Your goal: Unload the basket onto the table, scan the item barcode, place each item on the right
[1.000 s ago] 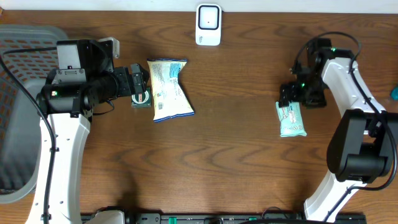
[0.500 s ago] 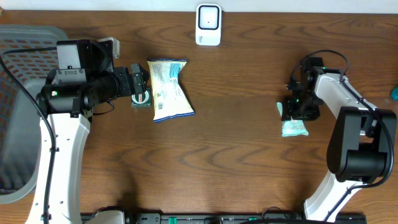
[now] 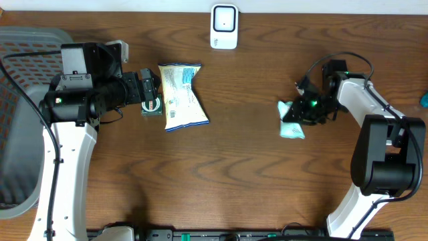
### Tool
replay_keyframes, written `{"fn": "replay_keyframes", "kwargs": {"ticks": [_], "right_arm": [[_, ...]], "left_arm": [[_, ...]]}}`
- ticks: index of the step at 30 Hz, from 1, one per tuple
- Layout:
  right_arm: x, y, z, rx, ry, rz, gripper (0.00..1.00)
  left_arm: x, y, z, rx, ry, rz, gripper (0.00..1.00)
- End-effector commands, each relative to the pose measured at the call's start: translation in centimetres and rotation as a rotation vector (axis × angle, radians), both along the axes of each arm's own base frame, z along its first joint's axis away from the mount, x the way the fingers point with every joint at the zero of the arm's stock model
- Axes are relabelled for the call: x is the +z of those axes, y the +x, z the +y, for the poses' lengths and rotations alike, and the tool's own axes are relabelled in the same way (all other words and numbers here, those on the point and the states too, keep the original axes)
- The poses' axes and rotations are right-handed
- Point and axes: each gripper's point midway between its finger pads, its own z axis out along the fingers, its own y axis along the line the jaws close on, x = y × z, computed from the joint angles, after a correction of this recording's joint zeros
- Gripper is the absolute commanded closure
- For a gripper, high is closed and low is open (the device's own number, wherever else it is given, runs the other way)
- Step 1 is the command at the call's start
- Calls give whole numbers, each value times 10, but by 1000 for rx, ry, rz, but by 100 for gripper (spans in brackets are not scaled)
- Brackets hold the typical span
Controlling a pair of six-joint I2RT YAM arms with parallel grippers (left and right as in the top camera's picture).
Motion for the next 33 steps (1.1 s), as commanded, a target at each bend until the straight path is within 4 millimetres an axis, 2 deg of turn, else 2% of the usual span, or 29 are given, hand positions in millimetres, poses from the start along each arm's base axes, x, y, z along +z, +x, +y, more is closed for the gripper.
{"fn": "replay_keyframes", "kwargs": {"ticks": [1,5,11,17,23,28,31,33], "right_arm": [[49,17,42,11,322,-70,95],[77,23,58,23,502,-115,98],[96,21,67,17,625,-100,99],[99,20,70,-67,653,16,99],[96,25,82,-74,630,32,99],[81,51,109,-167,503,38,99],[81,78,132,-187,444,-90,99],[91,97,151,-187,437,-215,99]], "left_arm": [[-1,1,1,-6,13,-4,2],[-1,1,1,-6,13,-4,2],[-1,1,1,-6,13,-4,2],[-1,1,1,-6,13,-4,2],[-1,1,1,-6,13,-4,3],[0,1,1,-6,13,-4,2],[-1,1,1,-6,13,-4,2],[-1,1,1,-6,13,-4,2]]}}
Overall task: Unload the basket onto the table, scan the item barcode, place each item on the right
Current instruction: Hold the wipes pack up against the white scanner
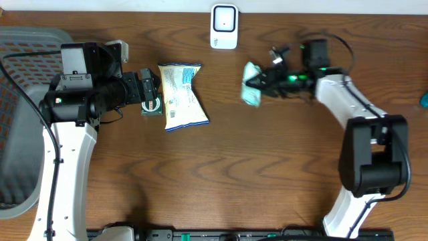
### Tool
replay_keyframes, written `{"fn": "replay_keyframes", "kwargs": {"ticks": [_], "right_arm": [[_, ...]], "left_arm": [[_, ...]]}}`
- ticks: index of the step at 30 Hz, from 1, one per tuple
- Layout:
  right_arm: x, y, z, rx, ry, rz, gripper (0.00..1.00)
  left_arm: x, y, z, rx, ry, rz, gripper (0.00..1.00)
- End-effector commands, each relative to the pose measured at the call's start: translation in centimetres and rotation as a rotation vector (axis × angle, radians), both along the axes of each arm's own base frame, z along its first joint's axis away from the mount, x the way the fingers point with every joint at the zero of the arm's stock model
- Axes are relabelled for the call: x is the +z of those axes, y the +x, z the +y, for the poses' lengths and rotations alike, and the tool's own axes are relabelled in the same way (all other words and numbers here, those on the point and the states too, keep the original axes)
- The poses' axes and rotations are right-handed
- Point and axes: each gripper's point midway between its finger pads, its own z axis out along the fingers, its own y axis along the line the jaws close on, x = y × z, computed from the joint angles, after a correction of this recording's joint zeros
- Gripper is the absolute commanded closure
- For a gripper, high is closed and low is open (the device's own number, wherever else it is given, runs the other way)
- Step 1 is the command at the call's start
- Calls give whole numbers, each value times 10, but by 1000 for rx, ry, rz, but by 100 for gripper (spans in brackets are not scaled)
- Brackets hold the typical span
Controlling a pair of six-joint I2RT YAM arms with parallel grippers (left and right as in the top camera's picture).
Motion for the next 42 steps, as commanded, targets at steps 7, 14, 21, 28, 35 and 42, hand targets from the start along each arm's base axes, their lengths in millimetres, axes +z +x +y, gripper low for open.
{"fn": "replay_keyframes", "kwargs": {"ticks": [7,14,21,28,35,42], "right_arm": [[47,72,49,-318,-43,-301,98],[87,107,40,-518,-93,-416,98],[150,140,20,-676,-142,-559,97],[146,171,32,-698,-133,-569,96],[90,202,45,-685,-186,-478,96],[55,209,47,-669,-248,-408,97]], "left_arm": [[-1,1,1,-6,13,-3,2],[-1,1,1,-6,13,-3,2],[-1,1,1,-6,13,-3,3],[-1,1,1,-6,13,-4,2],[-1,1,1,-6,13,-3,2],[-1,1,1,-6,13,-3,2]]}}
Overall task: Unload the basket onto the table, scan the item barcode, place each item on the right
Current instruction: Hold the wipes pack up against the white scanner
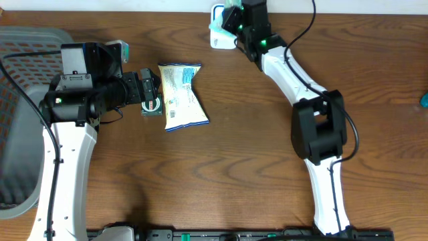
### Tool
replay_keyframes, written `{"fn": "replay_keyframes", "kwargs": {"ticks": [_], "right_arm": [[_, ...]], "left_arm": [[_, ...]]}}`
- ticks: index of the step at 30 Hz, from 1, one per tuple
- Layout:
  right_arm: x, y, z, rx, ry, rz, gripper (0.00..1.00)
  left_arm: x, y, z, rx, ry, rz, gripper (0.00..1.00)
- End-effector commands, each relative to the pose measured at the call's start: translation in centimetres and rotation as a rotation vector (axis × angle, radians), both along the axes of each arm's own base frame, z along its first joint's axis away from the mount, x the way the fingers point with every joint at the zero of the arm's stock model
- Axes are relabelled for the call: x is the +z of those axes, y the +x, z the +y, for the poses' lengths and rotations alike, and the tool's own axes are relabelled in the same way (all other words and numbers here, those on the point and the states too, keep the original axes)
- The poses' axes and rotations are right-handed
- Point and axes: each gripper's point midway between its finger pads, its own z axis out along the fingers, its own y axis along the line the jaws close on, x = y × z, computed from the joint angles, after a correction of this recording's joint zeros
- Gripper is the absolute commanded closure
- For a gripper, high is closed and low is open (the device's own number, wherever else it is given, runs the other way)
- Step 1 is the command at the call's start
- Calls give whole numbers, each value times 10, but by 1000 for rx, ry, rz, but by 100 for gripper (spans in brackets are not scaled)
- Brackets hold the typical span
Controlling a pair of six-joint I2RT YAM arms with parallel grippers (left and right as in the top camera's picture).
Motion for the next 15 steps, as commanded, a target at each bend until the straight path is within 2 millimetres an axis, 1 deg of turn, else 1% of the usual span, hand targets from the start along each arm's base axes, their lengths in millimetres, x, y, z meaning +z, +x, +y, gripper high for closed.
{"fn": "replay_keyframes", "kwargs": {"ticks": [1,4,7,10,15], "right_arm": [[34,6,3,-17,18,-65,97],[34,10,-5,-56,-16,-80,96],[34,13,-9,-75,-57,-103,96],[30,16,-15,-109,-71,-109,96],[23,21,-10,-122,-24,-114,96]], "left_arm": [[-1,1,1,-7,13,-4,3],[-1,1,1,-7,13,-4,2],[-1,1,1,-7,13,-4,2],[-1,1,1,-7,13,-4,2],[0,1,1,-7,13,-4,2]]}}
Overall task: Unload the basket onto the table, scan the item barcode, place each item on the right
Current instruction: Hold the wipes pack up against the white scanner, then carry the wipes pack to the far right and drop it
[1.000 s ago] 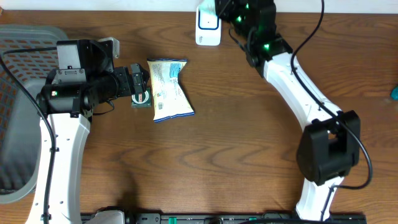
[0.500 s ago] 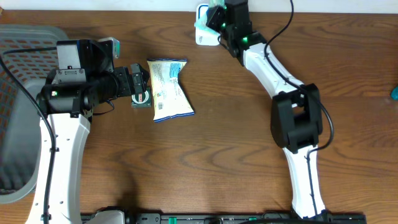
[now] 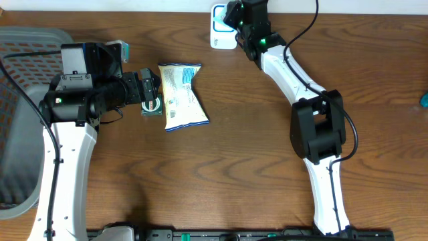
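Observation:
The white barcode scanner (image 3: pixel 219 41) stands at the table's far edge, mostly covered by my right arm. My right gripper (image 3: pixel 233 15) hovers right over it, shut on a small teal packet (image 3: pixel 217 11) of which only slivers show past the fingers. A white snack bag (image 3: pixel 181 96) lies left of the middle. My left gripper (image 3: pixel 153 92) rests against the bag's left edge, its fingers spread apart with nothing between them.
A grey mesh basket (image 3: pixel 20 87) fills the left side of the table. A small teal object (image 3: pixel 424 99) peeks in at the right edge. The right arm stretches diagonally across the table's right half.
My right gripper has shifted slightly over the scanner, and the teal packet is now more hidden beneath it. The left arm and the snack bag are unchanged.
My right gripper was on the teal packet lying at the table's right side. Then it held the packet in the air right of the scanner. Later it had the packet at the scanner, where it remains. The left gripper stayed beside the snack bag throughout.

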### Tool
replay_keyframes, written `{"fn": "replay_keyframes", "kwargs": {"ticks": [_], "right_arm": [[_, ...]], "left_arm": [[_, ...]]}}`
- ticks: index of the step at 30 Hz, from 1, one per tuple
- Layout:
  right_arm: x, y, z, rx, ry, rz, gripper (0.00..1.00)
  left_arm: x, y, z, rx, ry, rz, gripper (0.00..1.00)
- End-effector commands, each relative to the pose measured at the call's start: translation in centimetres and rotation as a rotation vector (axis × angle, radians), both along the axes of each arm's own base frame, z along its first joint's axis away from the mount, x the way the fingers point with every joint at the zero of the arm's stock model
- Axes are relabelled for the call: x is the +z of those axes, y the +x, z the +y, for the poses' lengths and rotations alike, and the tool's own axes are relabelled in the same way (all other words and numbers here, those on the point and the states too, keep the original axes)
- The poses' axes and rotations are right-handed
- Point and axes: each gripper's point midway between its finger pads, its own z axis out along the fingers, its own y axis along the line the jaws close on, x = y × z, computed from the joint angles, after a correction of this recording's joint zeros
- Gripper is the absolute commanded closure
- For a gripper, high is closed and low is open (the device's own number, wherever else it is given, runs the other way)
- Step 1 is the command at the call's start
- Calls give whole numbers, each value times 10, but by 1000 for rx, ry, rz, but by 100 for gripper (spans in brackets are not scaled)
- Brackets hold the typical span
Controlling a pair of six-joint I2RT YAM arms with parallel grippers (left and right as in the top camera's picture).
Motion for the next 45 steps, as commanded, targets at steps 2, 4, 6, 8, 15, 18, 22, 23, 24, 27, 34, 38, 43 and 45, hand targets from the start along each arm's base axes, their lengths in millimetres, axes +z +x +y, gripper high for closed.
{"fn": "replay_keyframes", "kwargs": {"ticks": [2,4,6,8,15,18,22,23,24,27,34,38,43,45], "right_arm": [[3,5,8,-27,49,-22,96],[3,6,10,-27,58,-30,95],[0,6,12,-25,57,-27,95],[-5,5,13,-22,53,-17,95],[-30,-2,13,44,-85,28,97],[-33,-4,12,71,-148,29,97],[-31,-7,18,134,-189,28,98],[-28,-8,21,155,-194,24,98],[-26,-8,23,169,-197,19,98],[-20,-8,25,182,-212,5,97],[-22,-8,24,212,-291,-15,98],[-23,-9,18,200,-299,4,99],[12,-7,-1,168,-291,-24,99],[24,-8,-18,147,-292,-17,99]], "left_arm": [[-1,1,1,-7,13,-4,2],[-1,1,1,-7,13,-4,2],[-1,1,1,-7,13,-4,2],[-1,1,1,-7,13,-4,2],[0,1,1,-7,13,-4,2],[0,1,1,-7,13,-4,2],[-1,1,1,-7,13,-4,2],[0,1,1,-7,13,-4,2],[-1,1,1,-7,13,-4,2],[-1,1,1,-7,13,-4,2],[-1,1,1,-7,13,-4,2],[-1,1,1,-7,13,-4,2],[0,1,1,-7,13,-4,2],[0,1,1,-7,13,-4,2]]}}
